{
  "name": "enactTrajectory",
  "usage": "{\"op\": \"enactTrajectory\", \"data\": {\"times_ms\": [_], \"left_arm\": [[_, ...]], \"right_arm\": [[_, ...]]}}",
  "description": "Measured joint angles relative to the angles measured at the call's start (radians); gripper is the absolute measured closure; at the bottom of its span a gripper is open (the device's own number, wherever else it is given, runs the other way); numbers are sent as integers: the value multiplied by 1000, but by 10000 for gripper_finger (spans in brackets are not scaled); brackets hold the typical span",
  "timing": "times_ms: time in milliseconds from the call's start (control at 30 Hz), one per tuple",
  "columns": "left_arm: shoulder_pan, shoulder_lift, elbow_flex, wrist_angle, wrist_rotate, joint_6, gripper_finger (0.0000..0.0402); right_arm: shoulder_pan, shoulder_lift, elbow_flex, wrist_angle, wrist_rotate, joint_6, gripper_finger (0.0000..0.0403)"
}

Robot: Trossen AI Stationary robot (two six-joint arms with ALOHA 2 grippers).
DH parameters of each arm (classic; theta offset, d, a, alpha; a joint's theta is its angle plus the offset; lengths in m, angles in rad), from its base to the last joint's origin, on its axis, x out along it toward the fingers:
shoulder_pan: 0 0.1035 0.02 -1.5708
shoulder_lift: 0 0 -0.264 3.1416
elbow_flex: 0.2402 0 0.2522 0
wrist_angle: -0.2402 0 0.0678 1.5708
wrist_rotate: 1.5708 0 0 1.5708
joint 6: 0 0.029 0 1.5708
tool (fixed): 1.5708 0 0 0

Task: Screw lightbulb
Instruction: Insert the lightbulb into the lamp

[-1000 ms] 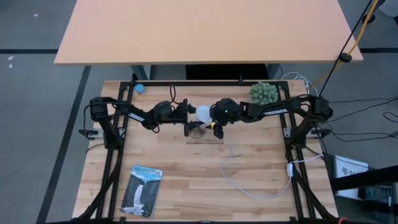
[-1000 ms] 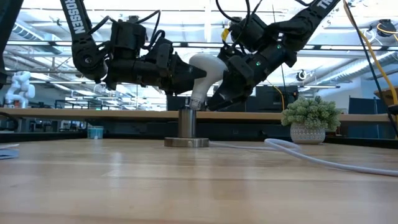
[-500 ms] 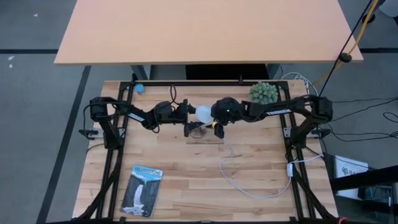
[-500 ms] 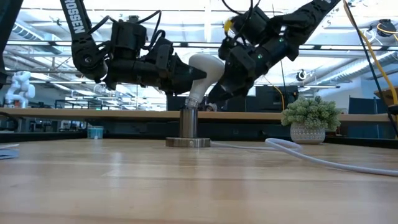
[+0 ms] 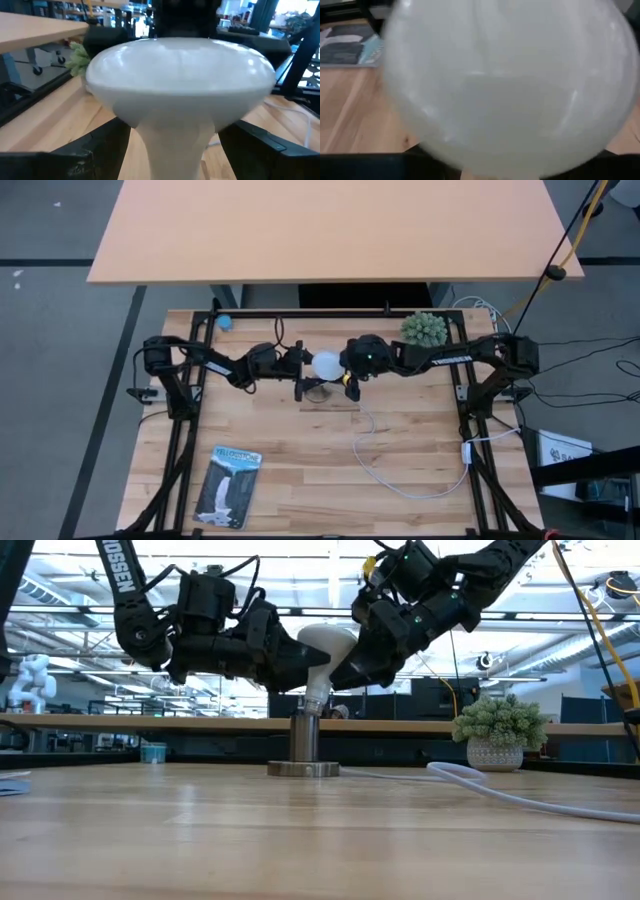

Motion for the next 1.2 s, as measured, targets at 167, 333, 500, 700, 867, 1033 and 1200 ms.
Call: {"op": "enactTrajectory", "data": {"times_ms": [167, 333, 500, 700, 867, 1033, 1200], "left_arm": [[6, -86, -4, -90, -1, 7, 106], [0, -153, -5, -259, -77, 52, 106], [-24, -152, -6, -302, -120, 56, 106], [-45, -152, -6, -328, -196, 56, 106], [-66, -152, -6, -273, -207, 90, 106], [-73, -152, -6, -266, -225, 98, 106], [-74, -152, -6, -292, -232, 69, 106]], "right_arm": [[12, 0, 23, -8, -3, -18, 238], [14, 1, 61, -8, 1, -46, 248], [15, 35, 73, -4, -3, -54, 257], [20, 80, 73, -3, -1, -48, 264], [20, 72, 87, -5, -2, -49, 264], [20, 72, 118, -38, -1, -69, 264], [20, 71, 124, -79, 2, -72, 264]]}}
